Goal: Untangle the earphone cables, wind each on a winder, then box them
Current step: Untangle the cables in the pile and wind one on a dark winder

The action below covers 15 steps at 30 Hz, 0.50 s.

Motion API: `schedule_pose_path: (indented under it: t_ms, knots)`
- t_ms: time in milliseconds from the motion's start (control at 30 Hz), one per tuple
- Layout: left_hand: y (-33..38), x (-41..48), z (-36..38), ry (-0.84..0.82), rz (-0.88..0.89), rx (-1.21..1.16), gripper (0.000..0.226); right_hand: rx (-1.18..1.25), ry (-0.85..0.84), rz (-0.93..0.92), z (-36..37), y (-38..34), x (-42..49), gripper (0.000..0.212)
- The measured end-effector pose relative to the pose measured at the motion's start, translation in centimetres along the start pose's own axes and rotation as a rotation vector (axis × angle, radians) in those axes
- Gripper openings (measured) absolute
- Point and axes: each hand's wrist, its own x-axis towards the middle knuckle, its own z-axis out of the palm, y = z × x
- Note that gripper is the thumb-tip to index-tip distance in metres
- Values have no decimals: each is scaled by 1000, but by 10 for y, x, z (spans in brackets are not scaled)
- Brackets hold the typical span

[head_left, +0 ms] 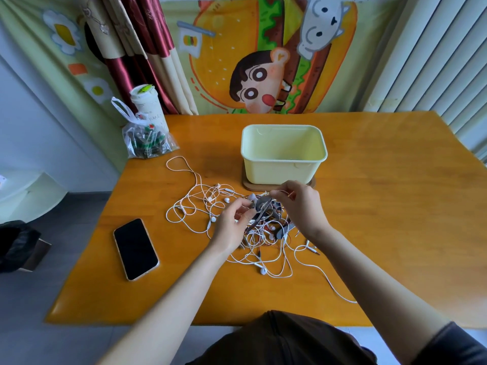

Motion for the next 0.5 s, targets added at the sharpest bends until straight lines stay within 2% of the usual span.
schedule_pose_path:
  t_ms: [233,333,400,500]
  knots:
    - [3,-2,-7,-174,-127,-40,21,56,-10,15,3,3,0,10]
    - [-1,-2,-11,-249,-172,-49,16,80,-37,14,4,5,-2,8]
    - [1,-3,-11,-287,-206,-174,13,104,-52,23,5,7,-2,7]
    - [11,-4,-9,-254,-286,-508,14,168,-58,59,8,9,-1,9]
